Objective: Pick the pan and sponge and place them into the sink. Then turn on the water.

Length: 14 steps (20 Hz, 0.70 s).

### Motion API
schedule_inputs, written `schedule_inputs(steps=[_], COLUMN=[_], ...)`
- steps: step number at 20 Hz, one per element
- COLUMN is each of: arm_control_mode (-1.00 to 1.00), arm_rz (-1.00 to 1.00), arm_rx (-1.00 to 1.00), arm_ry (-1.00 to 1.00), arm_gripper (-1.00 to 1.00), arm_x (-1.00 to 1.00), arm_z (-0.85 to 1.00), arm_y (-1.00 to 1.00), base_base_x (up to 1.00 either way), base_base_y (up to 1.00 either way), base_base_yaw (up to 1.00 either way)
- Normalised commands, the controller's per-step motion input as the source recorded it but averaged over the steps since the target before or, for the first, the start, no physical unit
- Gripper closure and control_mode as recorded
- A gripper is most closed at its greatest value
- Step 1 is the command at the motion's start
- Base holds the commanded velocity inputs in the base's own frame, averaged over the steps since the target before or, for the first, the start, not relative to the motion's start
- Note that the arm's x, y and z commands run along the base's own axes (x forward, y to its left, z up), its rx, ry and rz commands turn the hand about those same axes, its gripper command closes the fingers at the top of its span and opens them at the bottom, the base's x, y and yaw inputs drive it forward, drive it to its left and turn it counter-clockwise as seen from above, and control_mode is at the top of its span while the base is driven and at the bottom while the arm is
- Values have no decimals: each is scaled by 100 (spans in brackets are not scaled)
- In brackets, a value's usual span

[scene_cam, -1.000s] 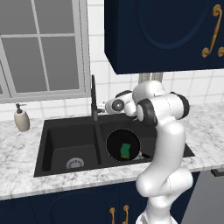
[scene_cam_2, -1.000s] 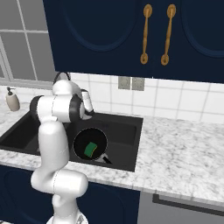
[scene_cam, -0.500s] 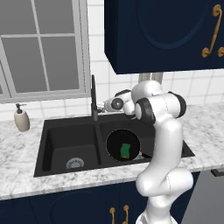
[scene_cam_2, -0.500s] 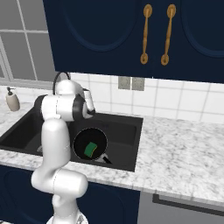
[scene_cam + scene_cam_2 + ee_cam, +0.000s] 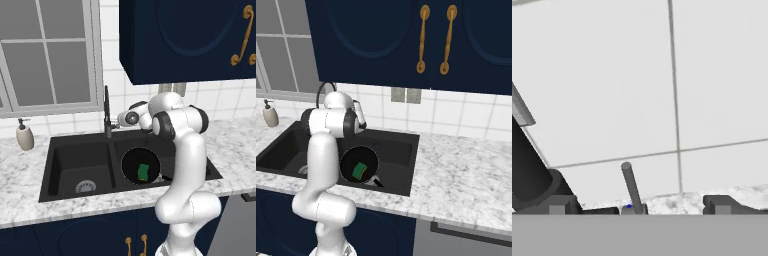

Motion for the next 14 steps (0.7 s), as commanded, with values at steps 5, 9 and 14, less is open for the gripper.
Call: schedule_inputs(steps=[5, 9, 14], arm_control_mode=[-100, -100, -100], arm_rz=[0, 1, 1], arm_rx=[0, 0, 0], arm_ry=[-1, 0, -4], arm_gripper=[-100, -100, -100], arm_x=[0, 11, 16], arm_z=[-18, -8, -19], arm_y=[0, 0, 0], base_base_x=[0, 0, 0], base_base_y=[0, 0, 0], base_base_yaw=[0, 0, 0])
